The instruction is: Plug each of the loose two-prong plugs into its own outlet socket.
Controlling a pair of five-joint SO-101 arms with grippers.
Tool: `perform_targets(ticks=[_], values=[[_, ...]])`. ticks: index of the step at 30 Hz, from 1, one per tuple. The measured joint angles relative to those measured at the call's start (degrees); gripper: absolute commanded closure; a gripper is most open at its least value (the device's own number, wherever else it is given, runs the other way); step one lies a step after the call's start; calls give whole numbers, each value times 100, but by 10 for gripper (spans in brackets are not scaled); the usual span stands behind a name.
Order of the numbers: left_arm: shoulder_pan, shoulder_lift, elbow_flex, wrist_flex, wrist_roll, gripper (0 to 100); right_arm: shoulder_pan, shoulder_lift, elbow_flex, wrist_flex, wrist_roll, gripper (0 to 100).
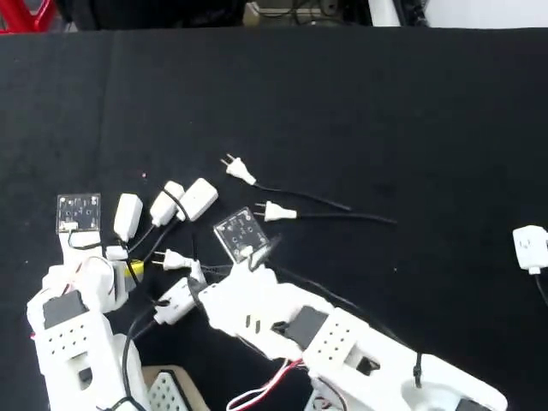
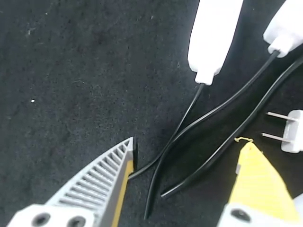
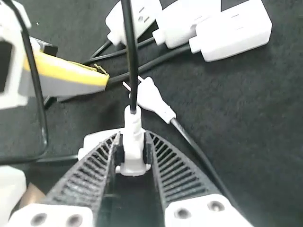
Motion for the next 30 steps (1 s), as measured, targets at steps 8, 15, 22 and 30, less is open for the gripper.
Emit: perform_targets(ticks=[8,15,22,30], values=[[0,0,0,0,0,661,-9,0,668,-1371,-18,987],[0,0,0,0,0,661,-334,0,914,-1829,-18,987],[0,0,0,0,0,661,-343,0,932,-1855,18,987],[0,0,0,0,0,661,26,0,958,-1925,211,987]])
